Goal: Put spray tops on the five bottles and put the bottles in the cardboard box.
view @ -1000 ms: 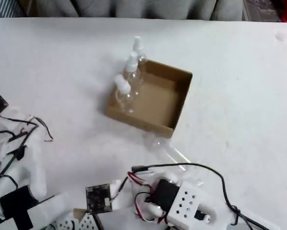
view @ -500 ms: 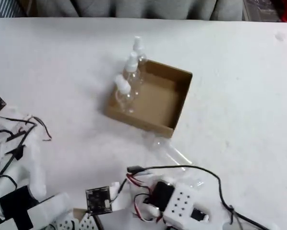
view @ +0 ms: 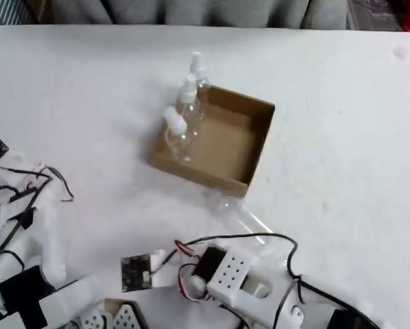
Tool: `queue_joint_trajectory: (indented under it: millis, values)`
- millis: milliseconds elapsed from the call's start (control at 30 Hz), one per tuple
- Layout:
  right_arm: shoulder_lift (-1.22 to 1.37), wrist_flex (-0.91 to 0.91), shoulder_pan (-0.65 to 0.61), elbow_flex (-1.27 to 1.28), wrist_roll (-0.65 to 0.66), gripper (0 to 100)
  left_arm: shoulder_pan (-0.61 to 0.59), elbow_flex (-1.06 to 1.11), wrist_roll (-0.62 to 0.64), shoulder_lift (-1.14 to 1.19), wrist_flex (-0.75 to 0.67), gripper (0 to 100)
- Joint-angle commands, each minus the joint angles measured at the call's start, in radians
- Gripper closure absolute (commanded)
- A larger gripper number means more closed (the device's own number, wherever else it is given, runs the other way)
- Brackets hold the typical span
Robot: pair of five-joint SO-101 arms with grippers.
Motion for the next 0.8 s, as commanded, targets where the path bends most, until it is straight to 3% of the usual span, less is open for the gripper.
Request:
queue_joint_trajectory:
  millis: [0, 267, 500, 667, 767]
  values:
    - [0.002, -0.016, 0.039, -0.054, 0.003, 95.9, -0.001, -0.052, 0.006, 0.001, 0.011, 98]
    - [0.012, -0.013, 0.174, -0.295, -0.273, 98.3, -0.001, -0.049, 0.005, 0.001, 0.005, 98]
    - [0.015, -0.097, 0.165, -0.466, -0.706, 97.7, 0.001, -0.049, 0.005, 0.001, 0.005, 98]
    - [0.064, -0.236, 0.154, -0.436, -0.81, 91.8, -0.001, -0.049, 0.005, 0.001, 0.005, 98]
    - [0.148, -0.329, 0.154, -0.462, -0.853, 95.8, 0.002, -0.051, 0.005, 0.001, 0.005, 98]
